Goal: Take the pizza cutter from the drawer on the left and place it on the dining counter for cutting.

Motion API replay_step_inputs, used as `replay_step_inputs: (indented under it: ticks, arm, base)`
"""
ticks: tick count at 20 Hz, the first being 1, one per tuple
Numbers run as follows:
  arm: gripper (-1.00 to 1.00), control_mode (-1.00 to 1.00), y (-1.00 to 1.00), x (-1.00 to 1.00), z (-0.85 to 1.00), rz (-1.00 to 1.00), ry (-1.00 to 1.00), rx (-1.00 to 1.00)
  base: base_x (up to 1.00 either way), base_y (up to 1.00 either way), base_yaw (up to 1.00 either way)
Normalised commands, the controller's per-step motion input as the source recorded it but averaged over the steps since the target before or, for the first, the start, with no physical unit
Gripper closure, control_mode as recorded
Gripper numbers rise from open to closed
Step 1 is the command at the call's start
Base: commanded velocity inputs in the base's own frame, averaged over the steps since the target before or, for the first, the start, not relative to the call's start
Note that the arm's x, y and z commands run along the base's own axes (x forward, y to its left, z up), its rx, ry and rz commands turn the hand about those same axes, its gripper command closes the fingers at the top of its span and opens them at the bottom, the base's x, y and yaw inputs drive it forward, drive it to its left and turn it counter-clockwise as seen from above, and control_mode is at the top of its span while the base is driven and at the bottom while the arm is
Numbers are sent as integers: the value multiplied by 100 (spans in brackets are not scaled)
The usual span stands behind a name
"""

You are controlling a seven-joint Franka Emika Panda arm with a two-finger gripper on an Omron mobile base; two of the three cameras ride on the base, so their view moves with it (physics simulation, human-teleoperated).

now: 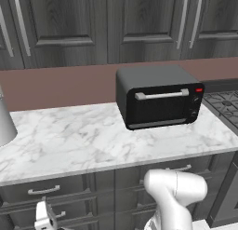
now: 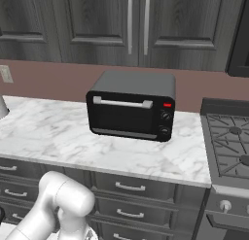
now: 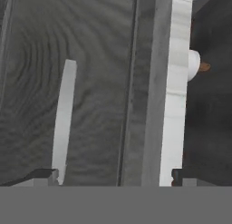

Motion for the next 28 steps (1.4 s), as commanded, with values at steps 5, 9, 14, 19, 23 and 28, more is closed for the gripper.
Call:
replay_step_inputs:
  ticks: [5, 9, 14, 19, 23, 28]
  arm:
    - [-100, -100, 1, 10, -7, 0, 9, 11]
    - [-100, -100, 0, 13, 0, 0, 11, 12]
    - [-100, -100, 0, 22, 0, 0, 6, 5]
    - [-100, -100, 2, 21, 0, 0, 6, 0]
    - [-100, -100, 9, 19, -10, 0, 4, 0]
    - [-100, -100, 6, 8, -14, 0, 3, 0]
  base:
    - [0, 0, 0]
    - [0, 0, 0]
    - [0, 0, 0]
    - [0, 0, 0]
    - [0, 0, 0]
    - [0, 0, 0]
